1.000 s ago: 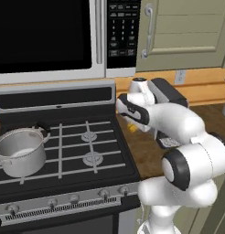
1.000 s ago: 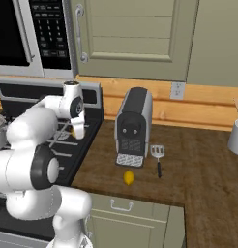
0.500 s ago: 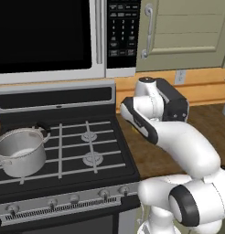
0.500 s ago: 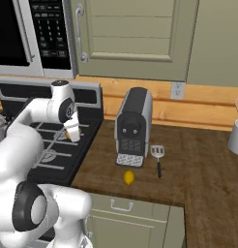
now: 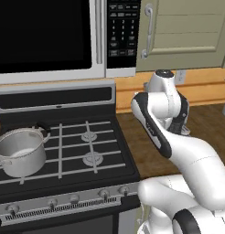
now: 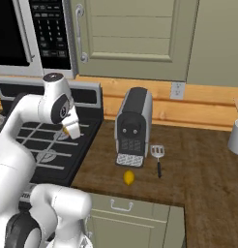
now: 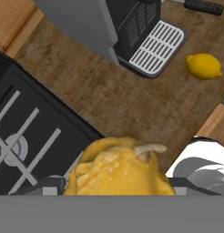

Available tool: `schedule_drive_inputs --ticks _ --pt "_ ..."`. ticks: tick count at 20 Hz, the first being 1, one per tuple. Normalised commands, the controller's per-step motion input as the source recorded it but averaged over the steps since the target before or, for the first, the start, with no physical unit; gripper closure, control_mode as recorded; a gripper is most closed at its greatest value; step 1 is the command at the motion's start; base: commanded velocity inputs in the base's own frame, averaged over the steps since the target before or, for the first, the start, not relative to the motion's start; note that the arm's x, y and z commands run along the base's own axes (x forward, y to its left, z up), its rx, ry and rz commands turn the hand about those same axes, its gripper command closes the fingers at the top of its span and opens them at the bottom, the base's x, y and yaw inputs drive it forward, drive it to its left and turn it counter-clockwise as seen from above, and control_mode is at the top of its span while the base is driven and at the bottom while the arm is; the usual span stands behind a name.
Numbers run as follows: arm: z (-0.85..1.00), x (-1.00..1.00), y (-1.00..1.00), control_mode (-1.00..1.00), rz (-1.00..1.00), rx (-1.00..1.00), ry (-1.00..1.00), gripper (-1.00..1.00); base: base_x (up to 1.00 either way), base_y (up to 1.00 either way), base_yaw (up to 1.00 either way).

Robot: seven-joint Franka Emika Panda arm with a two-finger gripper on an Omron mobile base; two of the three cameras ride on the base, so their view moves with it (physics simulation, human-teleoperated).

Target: Put the lemon and squash in the pot. Retrieve the spatula and lightly stir the vegetables in the pot.

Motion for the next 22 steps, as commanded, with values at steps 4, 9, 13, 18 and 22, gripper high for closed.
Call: schedule_drive_inputs --ticks 4,9,13,18,22 --pt "0.02 0.00 -0.10 -1.00 0.01 0.00 0.00 1.00 0.00 0.00 0.00" --pt "0.00 0.00 0.00 -1.00 0.00 0.00 0.00 1.00 0.00 0.00 0.00" --pt "0.00 -0.03 0.01 1.00 0.01 0.00 0.00 1.00 -0.04 0.10 0.02" --pt "0.00 0.00 0.00 1.00 0.00 0.00 0.00 1.00 -0.18 0.79 0.07" --pt "0.00 0.00 0.00 1.00 0.00 0.00 0.00 1.00 0.00 1.00 0.01"
